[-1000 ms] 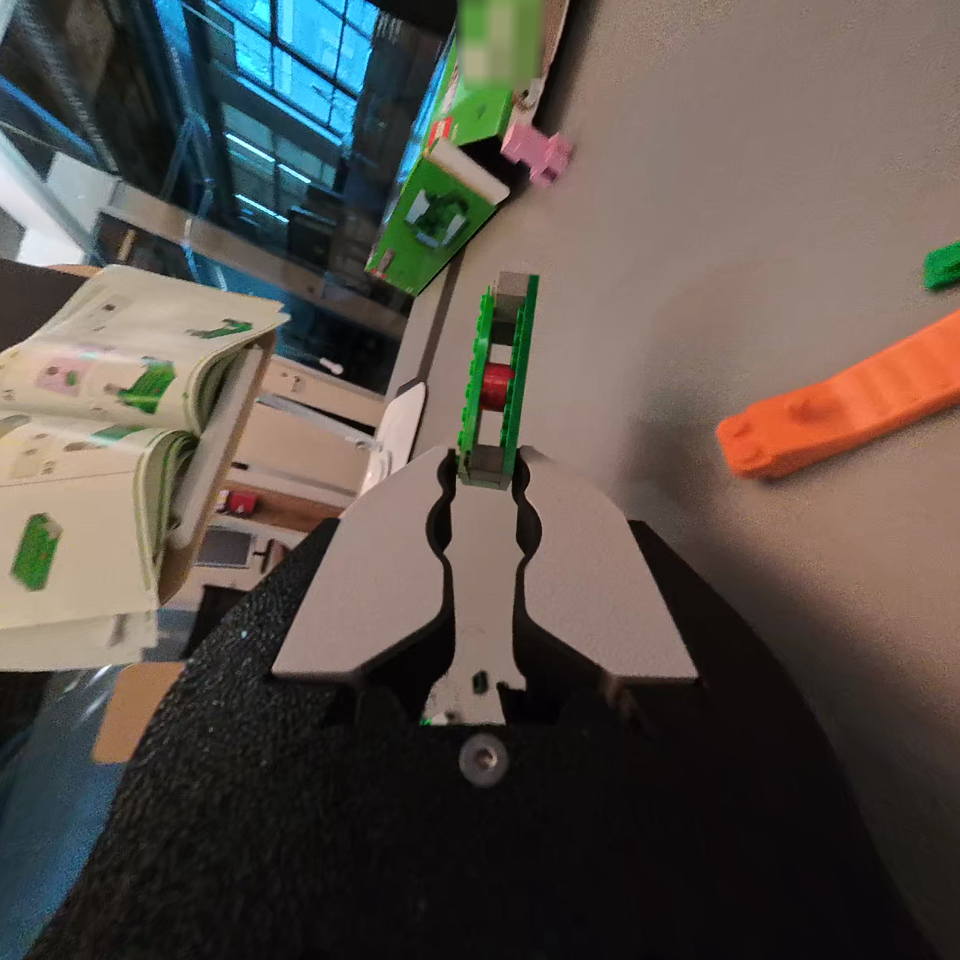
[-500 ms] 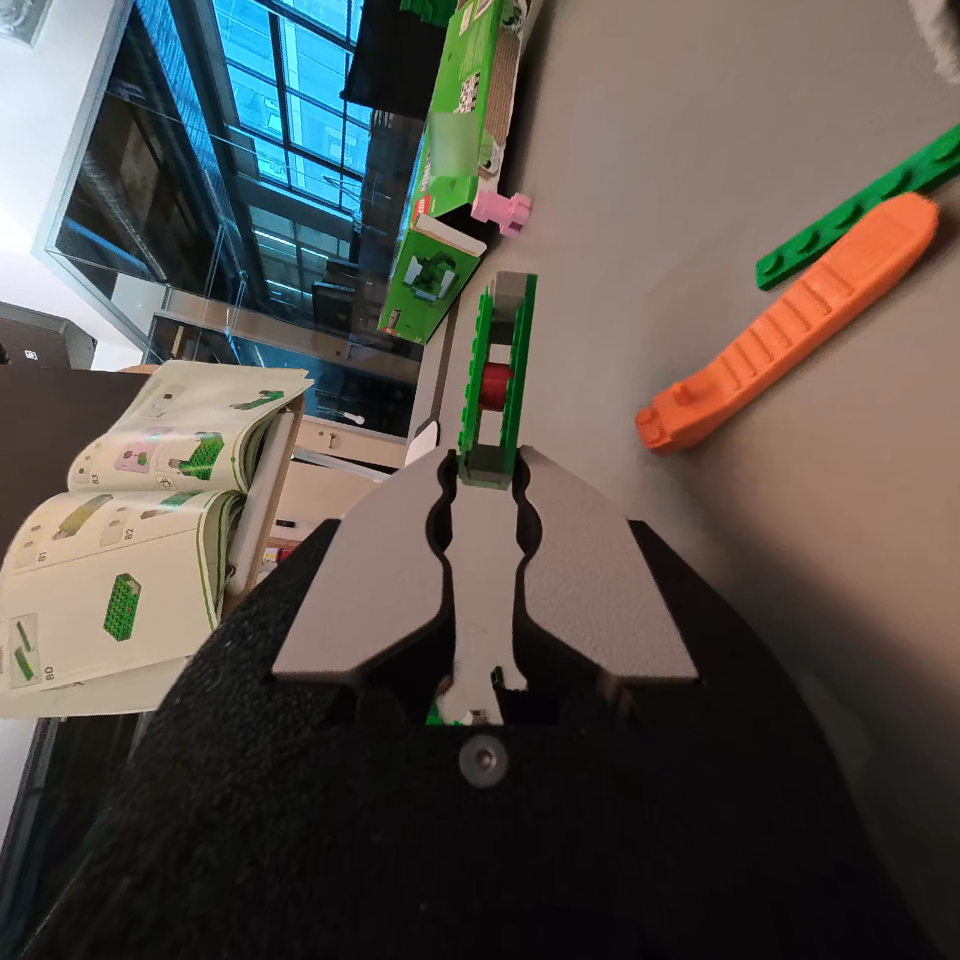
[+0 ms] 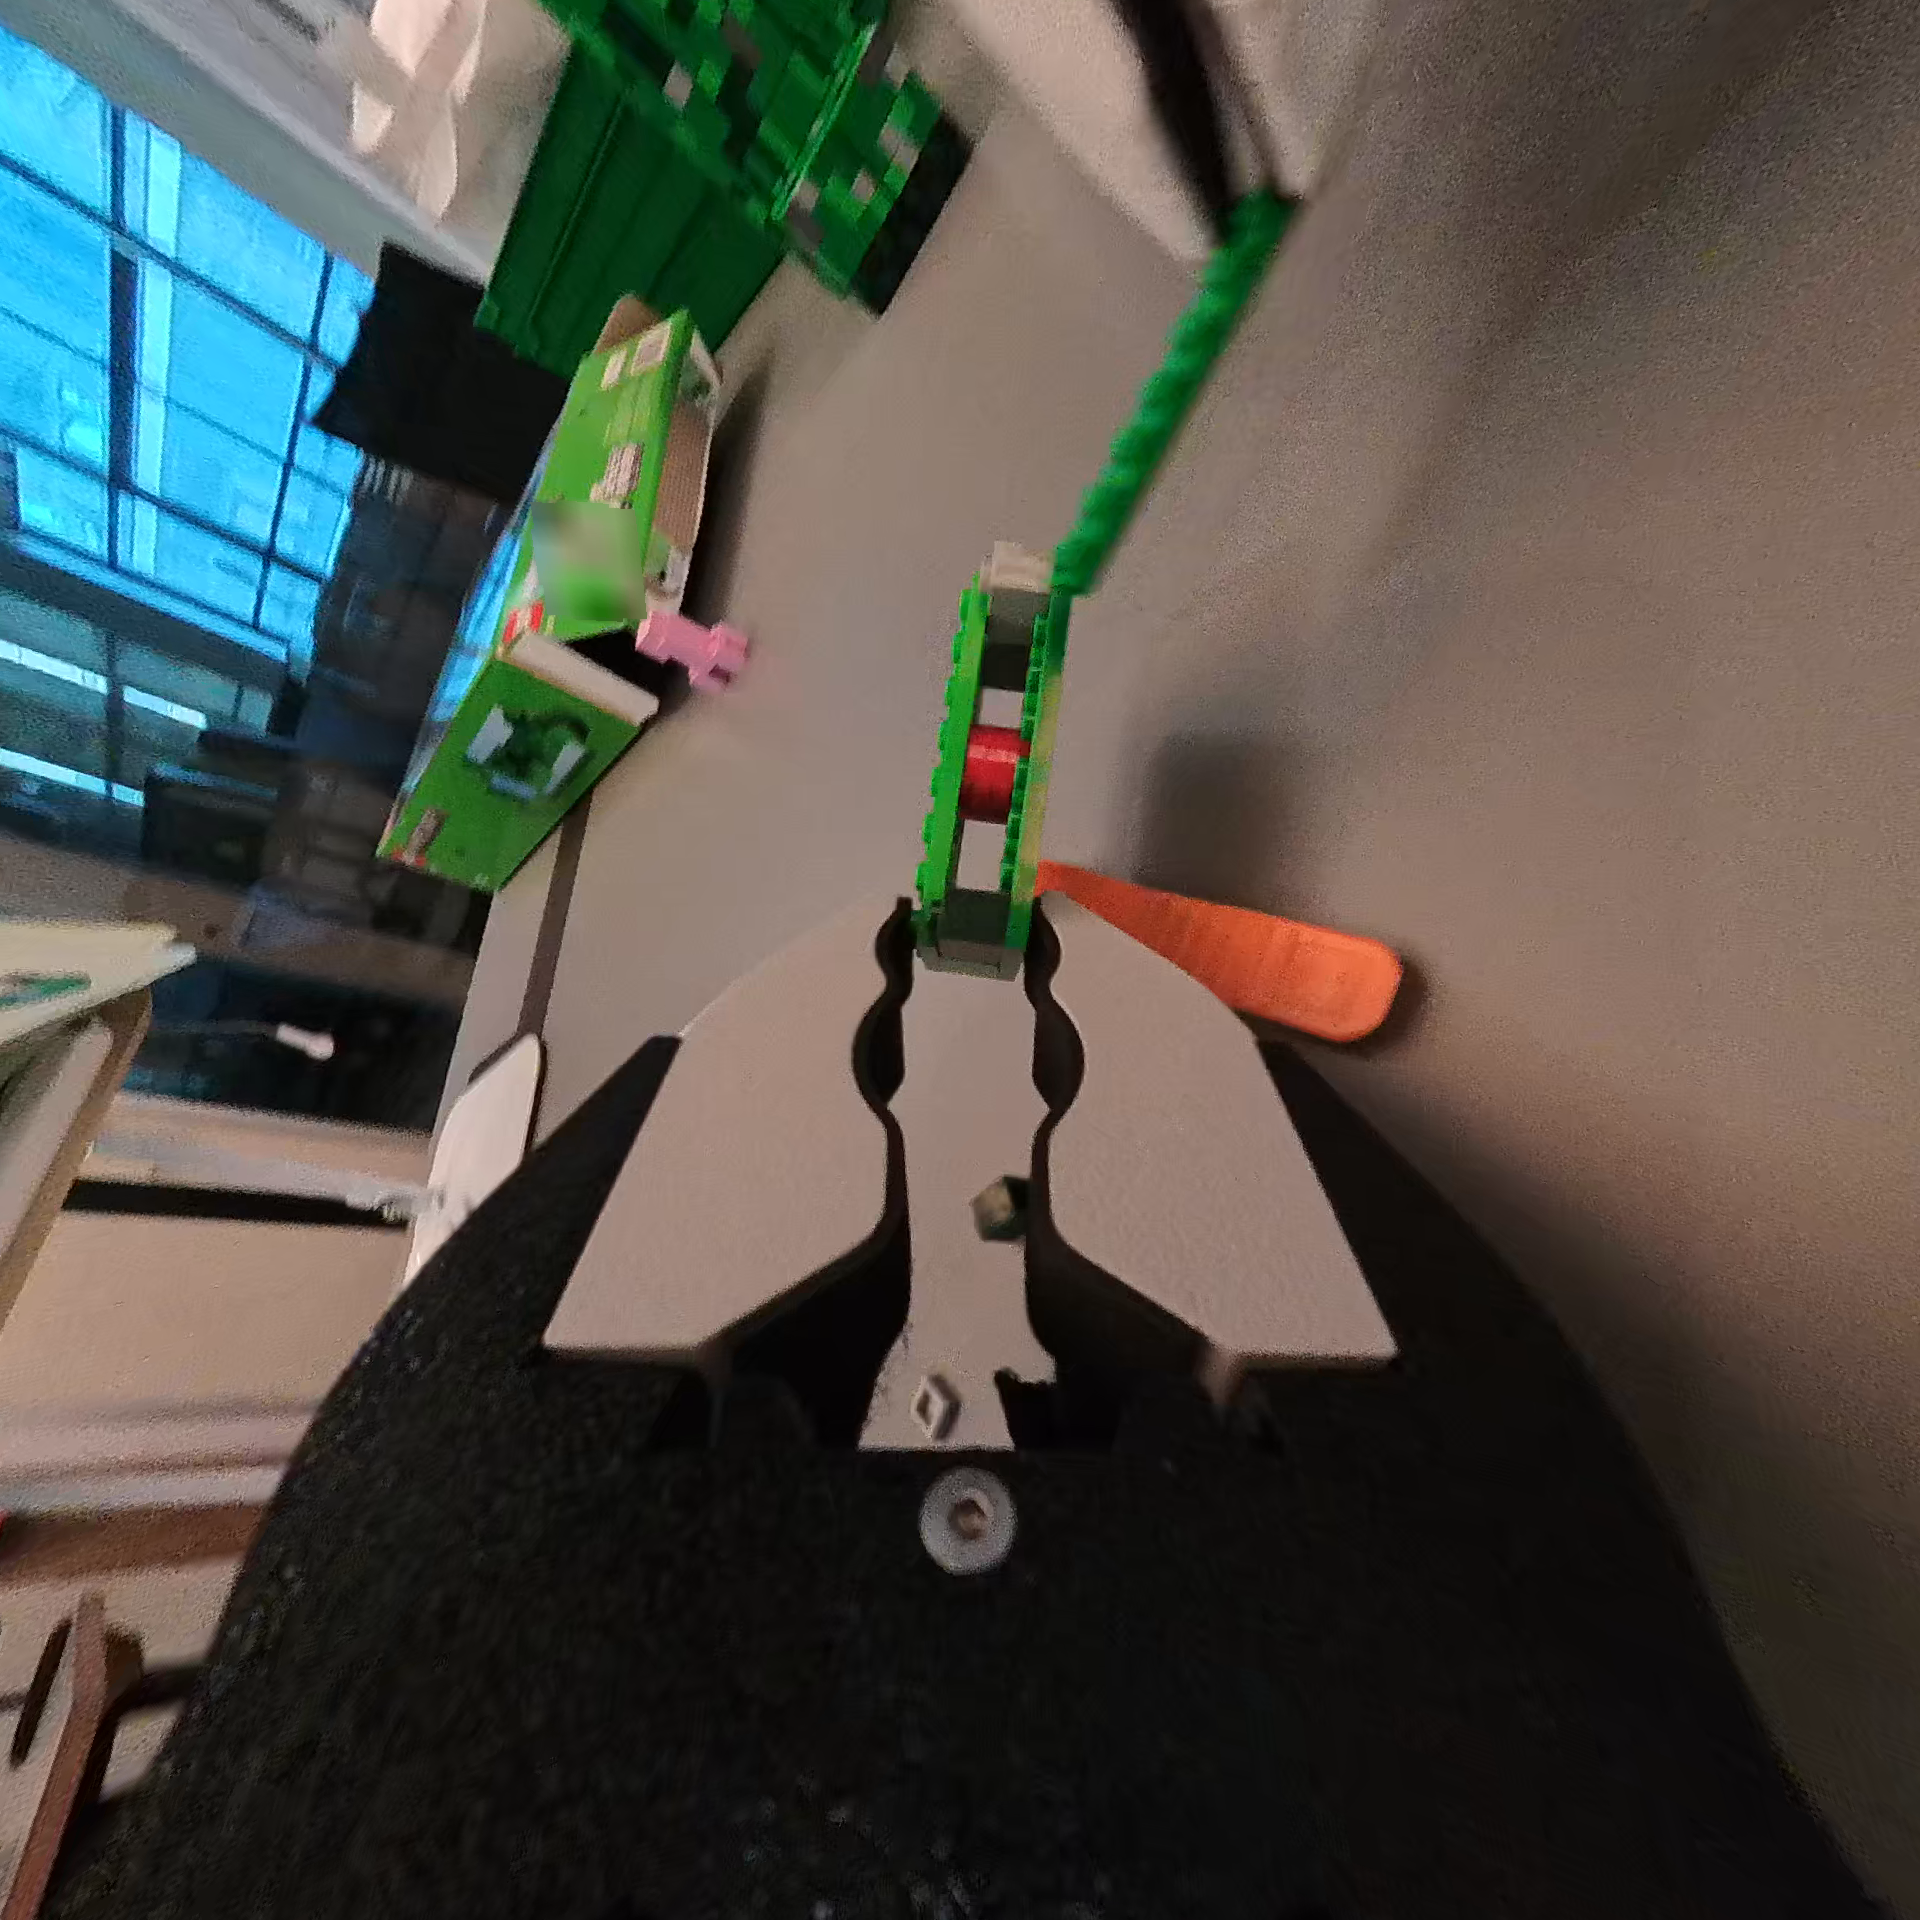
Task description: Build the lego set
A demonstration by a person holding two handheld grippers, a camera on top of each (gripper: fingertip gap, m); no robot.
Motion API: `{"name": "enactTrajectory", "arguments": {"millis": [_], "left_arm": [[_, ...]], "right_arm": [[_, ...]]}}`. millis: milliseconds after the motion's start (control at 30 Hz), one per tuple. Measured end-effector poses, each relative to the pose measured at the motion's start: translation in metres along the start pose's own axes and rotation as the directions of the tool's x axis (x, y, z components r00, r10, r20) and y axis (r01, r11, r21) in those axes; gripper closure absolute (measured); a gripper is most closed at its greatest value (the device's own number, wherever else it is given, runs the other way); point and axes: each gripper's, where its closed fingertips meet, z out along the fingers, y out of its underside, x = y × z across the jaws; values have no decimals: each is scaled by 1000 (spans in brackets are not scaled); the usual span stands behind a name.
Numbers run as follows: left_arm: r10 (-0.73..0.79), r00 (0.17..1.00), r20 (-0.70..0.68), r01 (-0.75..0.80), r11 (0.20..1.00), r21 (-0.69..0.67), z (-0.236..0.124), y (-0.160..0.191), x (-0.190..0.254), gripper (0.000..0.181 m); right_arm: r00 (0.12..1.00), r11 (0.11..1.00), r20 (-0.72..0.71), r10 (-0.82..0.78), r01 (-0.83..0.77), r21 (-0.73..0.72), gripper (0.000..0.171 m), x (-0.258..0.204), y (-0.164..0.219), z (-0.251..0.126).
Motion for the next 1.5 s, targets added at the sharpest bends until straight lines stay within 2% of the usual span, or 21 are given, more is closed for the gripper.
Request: {"name": "enactTrajectory", "arguments": {"millis": [100,233,400,733,1000,1500], "left_arm": [[71,997,30,-72,996,60,-2,-10,1,161],[168,982,87,-178,976,124,-7,-25,5,161],[178,980,91,-190,971,143,-7,-30,7,161],[148,987,61,-155,977,143,-6,-28,10,161],[145,989,37,-149,983,107,-3,-24,14,161],[71,997,-18,-69,993,90,-1,-21,17,161]], "right_arm": [[993,990,36,-113,109,93,164,-1,-23,-15],[973,976,77,-217,215,33,164,2,-34,-11],[950,960,167,-262,274,-54,164,2,-35,1],[954,967,239,-181,217,-130,164,8,-33,7],[944,982,302,-131,165,-91,164,2,-37,7],[964,985,249,-89,123,-124,164,16,-30,16]]}}
